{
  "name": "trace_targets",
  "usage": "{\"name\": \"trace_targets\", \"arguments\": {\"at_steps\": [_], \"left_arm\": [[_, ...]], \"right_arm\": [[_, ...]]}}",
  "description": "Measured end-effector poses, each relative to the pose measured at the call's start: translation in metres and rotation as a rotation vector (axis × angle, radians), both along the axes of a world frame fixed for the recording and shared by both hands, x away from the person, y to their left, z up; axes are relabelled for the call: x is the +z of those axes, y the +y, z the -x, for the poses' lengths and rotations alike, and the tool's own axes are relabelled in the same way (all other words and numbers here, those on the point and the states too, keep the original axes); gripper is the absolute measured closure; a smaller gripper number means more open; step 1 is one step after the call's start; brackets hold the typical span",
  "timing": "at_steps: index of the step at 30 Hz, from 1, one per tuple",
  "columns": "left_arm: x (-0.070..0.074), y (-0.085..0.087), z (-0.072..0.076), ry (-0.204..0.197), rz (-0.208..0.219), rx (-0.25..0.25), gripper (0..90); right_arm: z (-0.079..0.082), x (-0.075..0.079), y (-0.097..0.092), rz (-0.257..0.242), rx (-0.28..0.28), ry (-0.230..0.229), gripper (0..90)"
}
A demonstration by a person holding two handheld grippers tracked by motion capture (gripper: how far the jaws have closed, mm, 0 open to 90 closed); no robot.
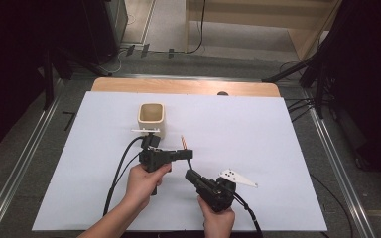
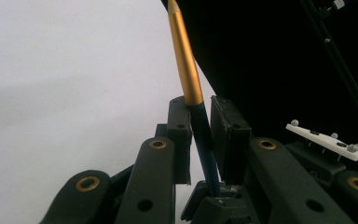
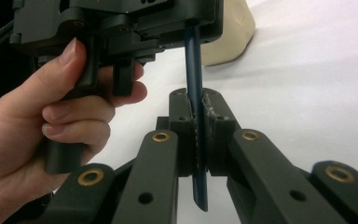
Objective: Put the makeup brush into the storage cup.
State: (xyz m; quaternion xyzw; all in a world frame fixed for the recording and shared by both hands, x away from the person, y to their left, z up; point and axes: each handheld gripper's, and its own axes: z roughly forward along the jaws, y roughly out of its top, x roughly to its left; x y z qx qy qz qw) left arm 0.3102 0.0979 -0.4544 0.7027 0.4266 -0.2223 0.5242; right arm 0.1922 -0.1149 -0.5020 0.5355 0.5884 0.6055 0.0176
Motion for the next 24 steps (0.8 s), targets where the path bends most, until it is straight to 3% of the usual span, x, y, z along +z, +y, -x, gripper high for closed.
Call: {"name": "trace_targets", "arguments": {"at_steps": [8,13,17,19,20,24], "left_arm": [[-0.0022,0.0015,-0.0019,0.044,0.038,-0.008,82.3],[-0.006,0.0044,-0.0038,0.097,0.079,-0.009,83.2],[-0.0054,0.0044,-0.004,0.104,0.088,-0.02,83.9],[-0.0051,0.0041,-0.0039,0.106,0.088,-0.027,83.9],[-0.0051,0.0038,-0.0037,0.107,0.087,-0.027,83.9],[-0.0041,0.0026,-0.0033,0.102,0.072,-0.037,83.9]], "right_arm": [[-0.0003,0.0,0.0005,0.004,0.009,0.006,84.0],[-0.0006,0.0014,0.0008,0.008,0.014,0.011,84.1],[-0.0009,0.0018,0.0013,0.009,0.02,0.009,83.5],[-0.0015,0.0027,0.0012,0.008,0.029,0.012,81.2],[-0.0012,0.0052,0.0019,0.023,0.022,-0.002,74.5],[-0.0018,0.0093,0.0018,0.058,0.018,-0.019,69.2]]}}
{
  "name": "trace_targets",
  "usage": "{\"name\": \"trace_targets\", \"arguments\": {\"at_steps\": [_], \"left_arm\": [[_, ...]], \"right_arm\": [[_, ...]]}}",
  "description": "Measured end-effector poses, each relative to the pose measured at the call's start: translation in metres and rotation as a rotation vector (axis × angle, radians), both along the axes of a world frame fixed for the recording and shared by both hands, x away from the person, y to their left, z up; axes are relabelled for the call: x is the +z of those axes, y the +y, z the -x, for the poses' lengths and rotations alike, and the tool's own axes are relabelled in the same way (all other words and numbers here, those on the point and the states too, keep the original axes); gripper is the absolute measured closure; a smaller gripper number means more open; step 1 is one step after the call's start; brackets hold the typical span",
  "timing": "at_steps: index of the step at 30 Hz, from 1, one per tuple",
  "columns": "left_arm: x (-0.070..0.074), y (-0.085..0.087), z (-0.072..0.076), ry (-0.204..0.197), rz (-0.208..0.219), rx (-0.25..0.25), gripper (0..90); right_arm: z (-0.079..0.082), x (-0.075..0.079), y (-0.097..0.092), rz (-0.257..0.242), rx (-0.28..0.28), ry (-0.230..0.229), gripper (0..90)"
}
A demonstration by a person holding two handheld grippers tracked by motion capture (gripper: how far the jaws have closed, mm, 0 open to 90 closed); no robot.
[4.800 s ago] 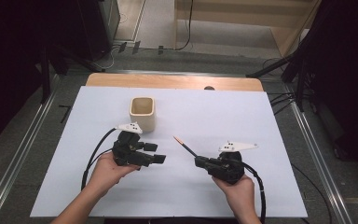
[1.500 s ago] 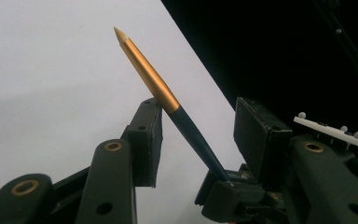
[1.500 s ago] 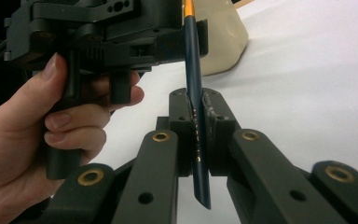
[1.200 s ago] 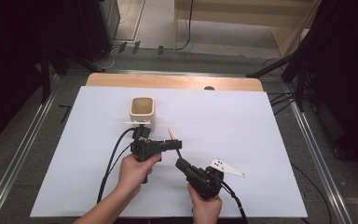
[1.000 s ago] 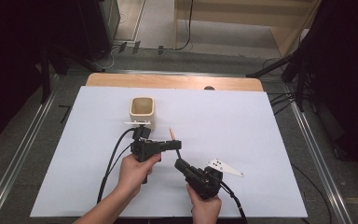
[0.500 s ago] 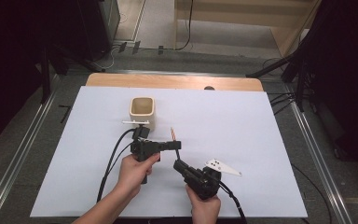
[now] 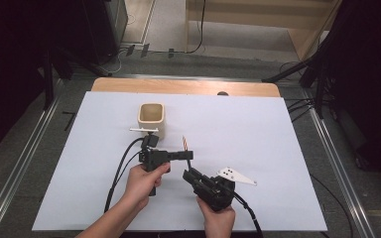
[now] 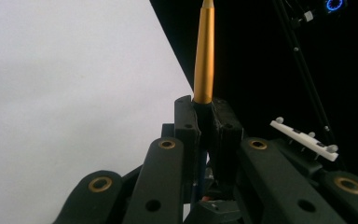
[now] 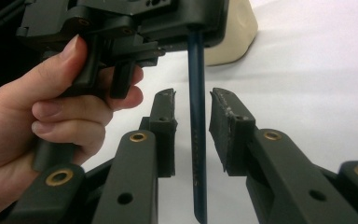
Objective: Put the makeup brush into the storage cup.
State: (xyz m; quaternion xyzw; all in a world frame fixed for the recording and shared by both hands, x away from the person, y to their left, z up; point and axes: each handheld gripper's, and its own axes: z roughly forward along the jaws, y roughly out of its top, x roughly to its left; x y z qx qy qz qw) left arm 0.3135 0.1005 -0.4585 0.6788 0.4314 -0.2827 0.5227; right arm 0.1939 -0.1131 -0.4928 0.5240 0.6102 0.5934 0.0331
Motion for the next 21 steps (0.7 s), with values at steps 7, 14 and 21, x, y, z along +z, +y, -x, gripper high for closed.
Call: {"name": "trace_targets", "arguments": {"at_steps": [7,14,21], "left_arm": [[0.004,0.004,-0.003,-0.037,-0.036,0.007,83.8],[0.005,0.006,-0.005,-0.059,-0.078,-0.009,83.8],[0.009,0.009,-0.006,-0.078,-0.109,-0.025,83.7]], "right_arm": [[-0.005,0.004,-0.007,0.042,0.013,0.005,48.2],[-0.015,0.013,-0.012,0.095,0.066,-0.001,38.1],[-0.026,0.023,-0.01,0.18,0.126,-0.004,33.9]]}}
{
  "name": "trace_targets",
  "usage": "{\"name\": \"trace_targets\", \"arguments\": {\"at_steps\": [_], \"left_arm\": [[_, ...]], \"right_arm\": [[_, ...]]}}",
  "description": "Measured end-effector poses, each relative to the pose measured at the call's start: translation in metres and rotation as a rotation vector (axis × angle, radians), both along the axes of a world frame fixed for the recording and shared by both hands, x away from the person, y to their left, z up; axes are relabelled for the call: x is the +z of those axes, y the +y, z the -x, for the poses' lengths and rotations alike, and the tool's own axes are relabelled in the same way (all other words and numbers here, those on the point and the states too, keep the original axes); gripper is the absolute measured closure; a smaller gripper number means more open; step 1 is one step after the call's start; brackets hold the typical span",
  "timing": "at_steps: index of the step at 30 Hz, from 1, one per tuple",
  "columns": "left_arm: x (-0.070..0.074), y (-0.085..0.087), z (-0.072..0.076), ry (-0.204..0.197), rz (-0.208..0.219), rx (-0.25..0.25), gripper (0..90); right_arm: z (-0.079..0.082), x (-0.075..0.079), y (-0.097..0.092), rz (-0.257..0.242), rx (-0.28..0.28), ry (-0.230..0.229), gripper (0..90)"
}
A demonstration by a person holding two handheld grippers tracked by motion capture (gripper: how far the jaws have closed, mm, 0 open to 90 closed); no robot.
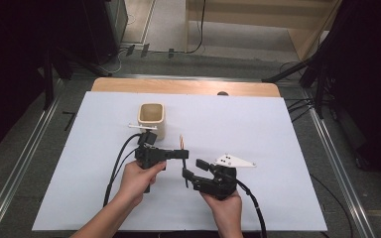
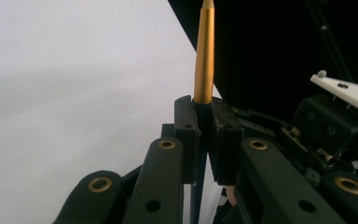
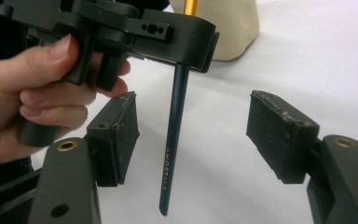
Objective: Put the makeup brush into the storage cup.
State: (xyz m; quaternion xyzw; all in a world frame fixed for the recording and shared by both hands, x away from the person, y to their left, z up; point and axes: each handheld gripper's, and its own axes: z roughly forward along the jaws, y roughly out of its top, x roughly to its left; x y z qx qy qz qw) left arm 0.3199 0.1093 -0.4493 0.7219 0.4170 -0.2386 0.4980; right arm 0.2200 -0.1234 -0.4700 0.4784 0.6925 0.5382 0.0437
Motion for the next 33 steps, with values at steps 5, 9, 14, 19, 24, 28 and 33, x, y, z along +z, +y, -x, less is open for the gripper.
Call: {"name": "trace_targets", "arguments": {"at_steps": [5,9,14,19,24,28,33], "left_arm": [[0.004,0.002,-0.001,-0.032,-0.045,-0.017,83.7],[0.005,0.003,-0.001,-0.045,-0.071,-0.041,83.6],[0.007,0.003,-0.002,-0.063,-0.09,-0.06,83.6],[0.01,0.002,-0.001,-0.095,-0.119,-0.098,83.6],[0.01,0.001,0.0,-0.102,-0.124,-0.128,83.6],[0.012,0.0,0.001,-0.126,-0.141,-0.145,83.5],[0.016,0.002,0.001,-0.171,-0.161,-0.151,83.6]], "right_arm": [[-0.006,0.003,0.001,0.028,0.044,0.018,32.3],[-0.01,0.005,0.0,0.037,0.087,0.033,30.0],[-0.013,0.005,-0.004,0.039,0.125,0.044,27.5],[-0.012,0.004,-0.005,0.058,0.177,0.041,27.1],[-0.014,0.004,-0.004,0.073,0.228,0.03,27.8],[-0.016,0.005,-0.003,0.083,0.263,0.037,28.0],[-0.016,0.006,-0.005,0.091,0.29,0.031,28.3]]}}
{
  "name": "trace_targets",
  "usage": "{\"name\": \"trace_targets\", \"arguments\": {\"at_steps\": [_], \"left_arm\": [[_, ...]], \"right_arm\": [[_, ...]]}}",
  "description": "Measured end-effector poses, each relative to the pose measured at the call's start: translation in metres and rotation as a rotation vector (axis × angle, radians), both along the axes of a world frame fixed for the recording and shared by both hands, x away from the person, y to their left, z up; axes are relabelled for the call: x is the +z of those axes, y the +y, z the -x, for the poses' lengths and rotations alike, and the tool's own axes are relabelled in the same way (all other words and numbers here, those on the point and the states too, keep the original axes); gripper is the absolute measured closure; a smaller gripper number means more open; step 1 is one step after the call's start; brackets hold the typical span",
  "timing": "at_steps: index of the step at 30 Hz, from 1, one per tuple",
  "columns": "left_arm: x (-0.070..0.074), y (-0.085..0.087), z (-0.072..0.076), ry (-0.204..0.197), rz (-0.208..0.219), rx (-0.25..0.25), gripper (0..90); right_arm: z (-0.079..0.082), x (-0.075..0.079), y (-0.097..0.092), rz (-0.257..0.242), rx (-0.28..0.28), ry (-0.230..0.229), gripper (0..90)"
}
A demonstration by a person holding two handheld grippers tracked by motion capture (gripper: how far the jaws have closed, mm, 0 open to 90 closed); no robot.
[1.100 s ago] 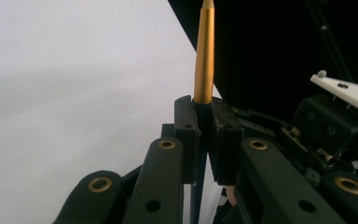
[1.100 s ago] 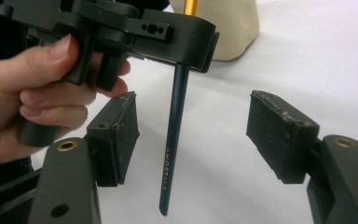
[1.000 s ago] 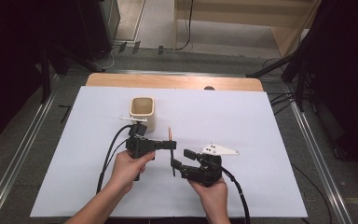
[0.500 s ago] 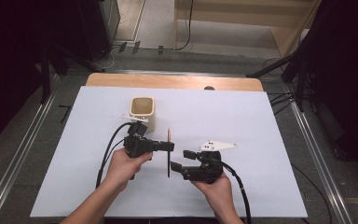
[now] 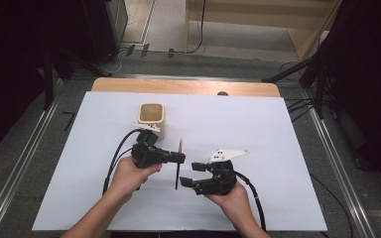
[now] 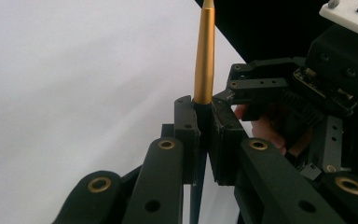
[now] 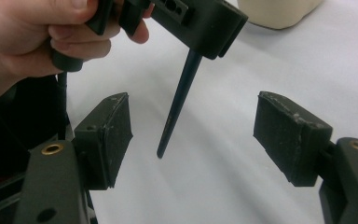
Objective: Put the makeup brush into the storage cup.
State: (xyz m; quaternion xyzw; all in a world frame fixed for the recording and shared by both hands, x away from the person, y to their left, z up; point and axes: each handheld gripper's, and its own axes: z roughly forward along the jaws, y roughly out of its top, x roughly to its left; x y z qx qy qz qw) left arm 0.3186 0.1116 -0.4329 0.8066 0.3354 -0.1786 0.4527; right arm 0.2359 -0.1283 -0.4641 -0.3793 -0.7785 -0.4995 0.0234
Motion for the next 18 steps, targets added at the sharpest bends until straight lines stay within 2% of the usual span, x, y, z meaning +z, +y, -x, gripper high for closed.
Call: {"name": "trace_targets", "arguments": {"at_steps": [7,11,18], "left_arm": [[0.003,0.004,-0.001,-0.028,-0.019,-0.002,83.5],[0.003,0.004,-0.001,-0.024,-0.018,-0.008,83.5],[0.003,0.004,-0.001,-0.027,-0.042,-0.023,83.5]], "right_arm": [[-0.002,0.0,-0.007,0.015,0.036,-0.038,28.3],[-0.005,-0.001,-0.012,0.029,0.046,-0.052,28.2],[-0.006,0.0,-0.019,0.065,0.064,-0.073,27.9]]}}
